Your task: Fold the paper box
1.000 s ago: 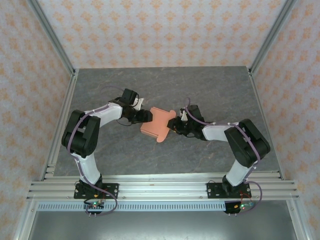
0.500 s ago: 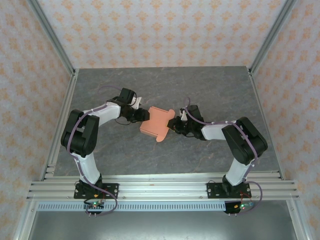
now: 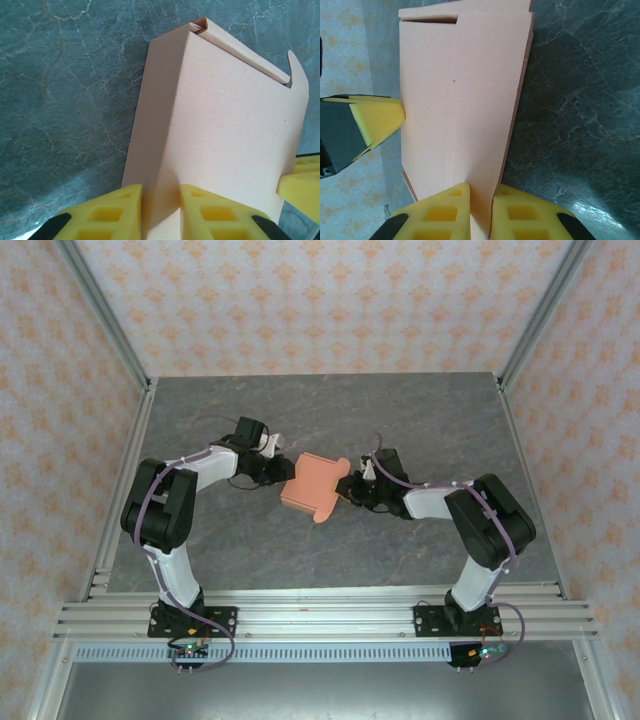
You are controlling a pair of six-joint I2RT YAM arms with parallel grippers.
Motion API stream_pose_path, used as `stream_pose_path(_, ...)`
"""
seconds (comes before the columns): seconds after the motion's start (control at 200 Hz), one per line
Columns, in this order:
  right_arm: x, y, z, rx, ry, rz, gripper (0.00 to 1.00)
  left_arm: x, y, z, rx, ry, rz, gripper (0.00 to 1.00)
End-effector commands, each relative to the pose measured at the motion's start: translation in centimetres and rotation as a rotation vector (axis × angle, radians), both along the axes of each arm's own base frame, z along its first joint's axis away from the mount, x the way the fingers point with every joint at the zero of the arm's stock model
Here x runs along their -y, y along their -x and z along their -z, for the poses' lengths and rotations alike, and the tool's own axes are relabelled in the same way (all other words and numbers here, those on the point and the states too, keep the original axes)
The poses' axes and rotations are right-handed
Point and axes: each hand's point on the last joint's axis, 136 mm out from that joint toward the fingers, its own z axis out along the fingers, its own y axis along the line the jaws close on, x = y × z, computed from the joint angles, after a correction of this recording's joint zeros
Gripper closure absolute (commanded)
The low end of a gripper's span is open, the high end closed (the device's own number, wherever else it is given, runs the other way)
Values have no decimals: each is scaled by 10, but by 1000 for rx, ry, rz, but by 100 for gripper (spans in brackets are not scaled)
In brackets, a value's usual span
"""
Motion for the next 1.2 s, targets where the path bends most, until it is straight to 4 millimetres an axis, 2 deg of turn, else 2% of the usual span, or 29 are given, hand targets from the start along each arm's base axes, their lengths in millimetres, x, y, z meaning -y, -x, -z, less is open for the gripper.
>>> stream_pose_path(0.0, -4, -11, -27, 57, -39, 20, 87, 3, 14, 26, -98, 25, -14, 78)
stream_pose_path(0.195, -11, -15, -48, 85, -101, 28, 91, 8, 16, 25, -110, 66, -16, 81)
stream_pose_path(0.22, -11, -17, -51, 90, -108, 30, 91, 8, 19, 36, -137, 62, -16, 81)
stream_pose_path(0.5, -17, -20, -78, 133, -139, 39, 93, 11, 21, 41, -154, 83, -15, 81)
stream_pose_path(0.616, -19, -21, -80, 132, -122, 44, 94, 12, 21, 40, -153, 91, -10, 81)
stream_pose_path(0.916, -22, -24, -70, 98, -72, 62, 95, 13, 21, 41, -157, 96, -4, 80)
stream_pose_path(1.196, -31, -30, -72, 86, -58, 81, 95, 15, 19, 42, -162, 97, -3, 80)
